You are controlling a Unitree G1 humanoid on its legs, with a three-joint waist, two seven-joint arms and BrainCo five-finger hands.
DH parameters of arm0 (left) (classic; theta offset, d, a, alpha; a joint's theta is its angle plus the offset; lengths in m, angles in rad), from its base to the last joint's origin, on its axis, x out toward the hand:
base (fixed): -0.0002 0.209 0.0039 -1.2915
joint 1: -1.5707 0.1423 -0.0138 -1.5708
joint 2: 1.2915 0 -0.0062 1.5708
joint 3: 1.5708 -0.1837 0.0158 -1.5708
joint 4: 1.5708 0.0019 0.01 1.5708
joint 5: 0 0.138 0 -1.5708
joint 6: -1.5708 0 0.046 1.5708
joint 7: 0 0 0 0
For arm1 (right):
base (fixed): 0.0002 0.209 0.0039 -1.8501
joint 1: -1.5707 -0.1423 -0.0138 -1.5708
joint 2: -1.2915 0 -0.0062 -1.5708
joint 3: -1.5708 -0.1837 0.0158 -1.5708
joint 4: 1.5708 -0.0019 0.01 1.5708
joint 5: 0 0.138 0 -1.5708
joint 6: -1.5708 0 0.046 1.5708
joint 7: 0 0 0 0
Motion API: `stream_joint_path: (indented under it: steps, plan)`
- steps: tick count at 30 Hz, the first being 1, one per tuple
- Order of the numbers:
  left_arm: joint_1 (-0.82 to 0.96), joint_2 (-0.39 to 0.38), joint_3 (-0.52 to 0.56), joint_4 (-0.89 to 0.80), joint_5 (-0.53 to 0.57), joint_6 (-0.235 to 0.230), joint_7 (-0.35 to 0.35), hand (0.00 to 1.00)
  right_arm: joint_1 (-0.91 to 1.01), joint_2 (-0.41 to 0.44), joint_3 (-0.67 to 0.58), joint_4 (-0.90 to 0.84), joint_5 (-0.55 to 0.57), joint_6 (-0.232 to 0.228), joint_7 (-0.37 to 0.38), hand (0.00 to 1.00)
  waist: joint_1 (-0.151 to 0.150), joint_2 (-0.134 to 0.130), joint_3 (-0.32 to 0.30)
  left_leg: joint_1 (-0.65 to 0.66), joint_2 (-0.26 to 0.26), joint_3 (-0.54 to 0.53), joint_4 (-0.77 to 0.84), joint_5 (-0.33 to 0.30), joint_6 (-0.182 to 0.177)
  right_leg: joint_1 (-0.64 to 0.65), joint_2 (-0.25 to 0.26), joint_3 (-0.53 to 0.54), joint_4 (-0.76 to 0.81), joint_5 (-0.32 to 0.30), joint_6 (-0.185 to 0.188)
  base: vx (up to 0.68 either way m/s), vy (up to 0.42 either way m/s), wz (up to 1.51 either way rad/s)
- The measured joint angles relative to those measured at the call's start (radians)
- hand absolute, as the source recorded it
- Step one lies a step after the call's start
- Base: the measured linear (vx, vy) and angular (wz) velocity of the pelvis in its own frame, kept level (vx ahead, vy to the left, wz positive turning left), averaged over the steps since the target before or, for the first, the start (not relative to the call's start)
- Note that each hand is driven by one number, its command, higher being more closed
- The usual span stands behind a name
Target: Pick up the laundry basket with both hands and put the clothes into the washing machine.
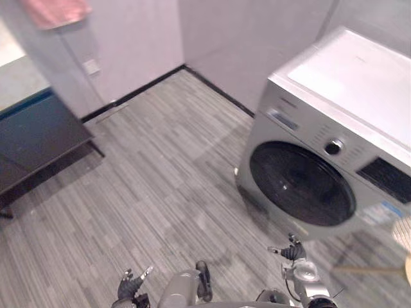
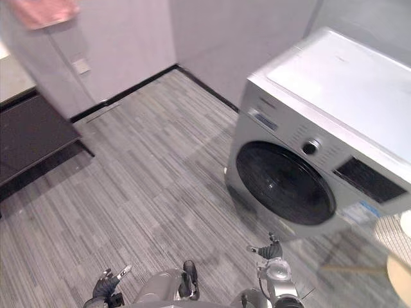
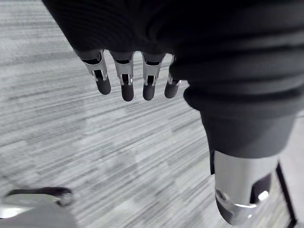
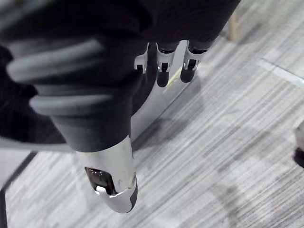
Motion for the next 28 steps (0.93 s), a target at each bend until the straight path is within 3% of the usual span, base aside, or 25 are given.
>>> stream_joint_path:
  steps: [2,4,5,8,11,12,13,14,15,16,17,18,21,22,24,26,27,28]
  plan:
    - [-0.016,0.015,-0.006,-0.016,0.000,-0.001,-0.001,0.00,0.005,-0.005,0.001,-0.038,0.003,-0.008,0.001,0.00,-0.014,-0.015,0.008,0.055,-0.045,-0.102,-0.045,-0.001,0.012,-0.083,0.112,0.045,-0.058,-0.091,0.000,0.27,-0.005,1.37]
    - [-0.025,0.012,-0.030,-0.016,0.000,-0.002,-0.002,0.00,0.007,-0.023,-0.001,-0.062,0.003,-0.010,0.001,0.00,-0.019,-0.013,0.010,0.085,-0.080,-0.152,-0.071,0.001,0.009,-0.149,0.146,0.053,-0.189,-0.095,0.018,0.30,0.004,1.17]
    - [-0.041,0.004,-0.038,-0.015,-0.001,-0.002,-0.003,0.00,0.005,-0.036,-0.001,-0.077,0.003,-0.012,0.004,0.00,-0.037,-0.012,0.031,0.131,-0.109,-0.204,-0.090,-0.004,0.013,-0.179,0.172,0.075,-0.370,-0.065,0.045,0.42,-0.020,1.42]
    - [-0.062,-0.009,-0.043,-0.015,0.000,-0.011,-0.003,0.00,0.019,-0.044,-0.003,-0.080,0.002,-0.012,0.018,0.00,-0.042,-0.010,0.065,0.214,-0.156,-0.334,-0.096,-0.039,0.006,-0.200,0.190,0.175,-0.643,0.060,0.075,0.48,-0.116,1.41]
    - [-0.060,-0.012,-0.059,-0.015,0.001,-0.012,-0.003,0.00,0.036,-0.041,-0.002,-0.122,0.000,-0.002,0.025,0.00,-0.041,-0.009,0.063,0.265,-0.157,-0.430,-0.083,-0.093,-0.024,-0.226,0.185,0.207,-0.624,0.132,0.029,0.54,-0.277,1.11]
    - [-0.049,-0.013,-0.068,-0.016,0.001,-0.015,-0.004,0.00,0.061,-0.037,-0.001,-0.183,0.000,-0.003,0.037,0.00,-0.042,-0.003,0.061,0.279,-0.132,-0.439,-0.059,-0.116,-0.064,-0.214,0.182,0.172,-0.583,0.186,-0.002,0.48,-0.266,1.04]
    - [-0.044,-0.020,-0.068,-0.017,0.001,-0.016,-0.005,0.00,0.066,-0.031,-0.001,-0.215,0.000,-0.004,0.040,0.00,-0.048,0.000,0.063,0.251,-0.113,-0.404,0.036,-0.122,-0.080,-0.198,0.181,0.131,-0.546,0.189,-0.031,0.56,-0.311,1.04]
    - [-0.042,-0.032,-0.061,-0.027,0.001,-0.016,-0.005,0.00,0.066,-0.026,0.002,-0.240,-0.001,-0.004,0.040,0.00,-0.053,0.011,0.063,0.204,-0.081,-0.355,0.180,-0.121,-0.108,-0.168,0.199,0.094,-0.523,0.148,-0.048,0.55,-0.309,0.75]
    - [-0.023,-0.048,-0.060,-0.045,0.001,-0.015,-0.008,0.00,0.066,-0.020,0.023,-0.279,-0.003,-0.006,0.040,0.00,-0.051,0.021,0.063,0.122,-0.010,-0.261,0.423,-0.058,-0.181,-0.107,0.242,0.058,-0.515,0.100,-0.079,0.65,-0.365,0.27]
    - [-0.007,-0.057,-0.060,-0.063,0.001,-0.015,-0.009,0.00,0.068,-0.020,0.044,-0.307,-0.003,-0.011,0.040,0.00,-0.036,0.020,0.062,0.076,0.046,-0.204,0.557,0.030,-0.179,-0.069,0.274,0.056,-0.518,0.075,-0.100,0.65,-0.344,-0.18]
    - [-0.005,-0.060,-0.065,-0.072,0.001,-0.015,-0.020,0.00,0.066,-0.007,0.065,-0.332,-0.002,-0.028,0.038,0.00,-0.011,0.013,0.057,0.010,0.133,-0.120,0.697,0.054,-0.167,-0.029,0.303,0.058,-0.524,0.052,-0.123,0.51,-0.253,-0.29]
    - [-0.023,-0.062,-0.066,-0.072,0.001,-0.014,-0.029,0.00,0.061,-0.003,0.064,-0.334,0.001,-0.035,0.038,0.00,-0.011,0.003,0.053,-0.037,0.180,-0.075,0.728,0.041,-0.149,-0.003,0.307,0.050,-0.541,0.049,-0.128,0.57,-0.267,-0.05]
    - [-0.043,-0.072,-0.069,-0.104,0.001,-0.018,-0.030,0.00,0.067,-0.007,0.057,-0.321,0.000,-0.028,0.037,0.00,-0.011,-0.002,0.051,-0.072,0.259,0.022,0.613,0.019,-0.157,0.104,0.296,0.033,-0.631,0.049,-0.128,0.38,-0.148,0.19]
    - [-0.047,-0.070,-0.068,-0.114,0.001,-0.019,-0.030,0.00,0.084,-0.008,0.053,-0.315,0.000,-0.027,0.037,0.00,-0.012,0.001,0.049,-0.066,0.286,0.064,0.494,0.016,-0.162,0.155,0.289,0.012,-0.676,0.049,-0.128,0.29,-0.068,0.25]
    - [-0.058,-0.067,-0.068,-0.133,0.008,-0.020,-0.030,0.00,0.101,-0.012,0.027,-0.301,0.000,-0.025,0.037,0.00,-0.011,0.006,0.046,-0.068,0.302,0.107,0.286,0.022,-0.172,0.205,0.280,-0.019,-0.716,0.038,-0.110,0.30,-0.011,0.38]
    - [-0.067,-0.067,-0.068,-0.131,0.010,-0.019,-0.030,0.00,0.114,-0.012,0.001,-0.284,-0.001,-0.023,0.035,0.00,-0.011,0.020,0.038,-0.059,0.297,0.115,0.115,0.059,-0.210,0.218,0.284,-0.034,-0.716,0.027,-0.091,0.19,0.063,0.25]
    - [-0.064,-0.067,-0.067,-0.130,0.010,-0.019,-0.030,0.00,0.114,-0.012,-0.010,-0.266,-0.004,-0.022,0.036,0.00,-0.009,0.030,0.031,-0.047,0.295,0.115,0.047,0.113,-0.216,0.228,0.294,-0.035,-0.713,0.019,-0.078,0.20,0.168,-0.03]
    - [-0.052,-0.067,-0.067,-0.123,0.011,-0.019,-0.030,0.00,0.115,-0.015,-0.024,-0.256,-0.008,-0.016,0.036,0.00,-0.008,0.051,0.018,-0.022,0.292,0.105,-0.017,0.232,-0.190,0.245,0.312,-0.029,-0.711,0.002,-0.052,0.16,0.144,-0.07]
